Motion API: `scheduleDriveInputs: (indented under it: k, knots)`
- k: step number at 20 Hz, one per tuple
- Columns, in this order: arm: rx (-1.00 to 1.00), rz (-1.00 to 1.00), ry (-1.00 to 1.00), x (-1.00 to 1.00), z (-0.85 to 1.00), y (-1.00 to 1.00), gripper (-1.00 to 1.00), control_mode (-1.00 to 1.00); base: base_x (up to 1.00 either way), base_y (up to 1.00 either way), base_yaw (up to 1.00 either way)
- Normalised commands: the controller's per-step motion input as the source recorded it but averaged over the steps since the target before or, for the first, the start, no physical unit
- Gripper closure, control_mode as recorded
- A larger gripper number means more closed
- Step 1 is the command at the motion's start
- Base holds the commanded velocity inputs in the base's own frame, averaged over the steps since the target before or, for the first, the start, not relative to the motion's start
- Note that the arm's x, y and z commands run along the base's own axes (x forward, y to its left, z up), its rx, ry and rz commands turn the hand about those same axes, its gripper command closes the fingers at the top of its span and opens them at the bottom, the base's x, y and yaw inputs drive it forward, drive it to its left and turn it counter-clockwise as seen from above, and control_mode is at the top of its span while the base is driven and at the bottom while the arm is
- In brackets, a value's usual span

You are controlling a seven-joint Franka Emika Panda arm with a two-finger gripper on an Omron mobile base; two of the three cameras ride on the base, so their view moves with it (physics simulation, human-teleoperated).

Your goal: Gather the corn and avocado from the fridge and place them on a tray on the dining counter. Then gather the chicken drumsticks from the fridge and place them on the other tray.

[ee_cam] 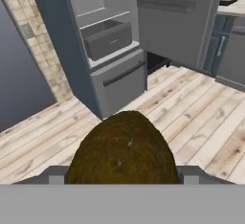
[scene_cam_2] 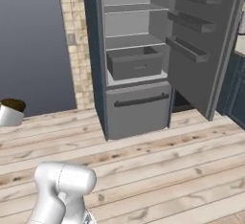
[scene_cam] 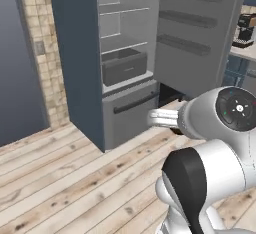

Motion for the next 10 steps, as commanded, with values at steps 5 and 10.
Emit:
scheduleDriveInputs:
  k: [5, 10]
  knots:
    - [0.0, 0.0, 0.0, 0.0, 0.0, 0.0, 1.0, 1.0, -1.0, -0.11, -0.27]
    - [0.0, 0.0, 0.0, 0.0, 0.0, 0.0, 1.0, 1.0, -1.0, -0.34, -0.25]
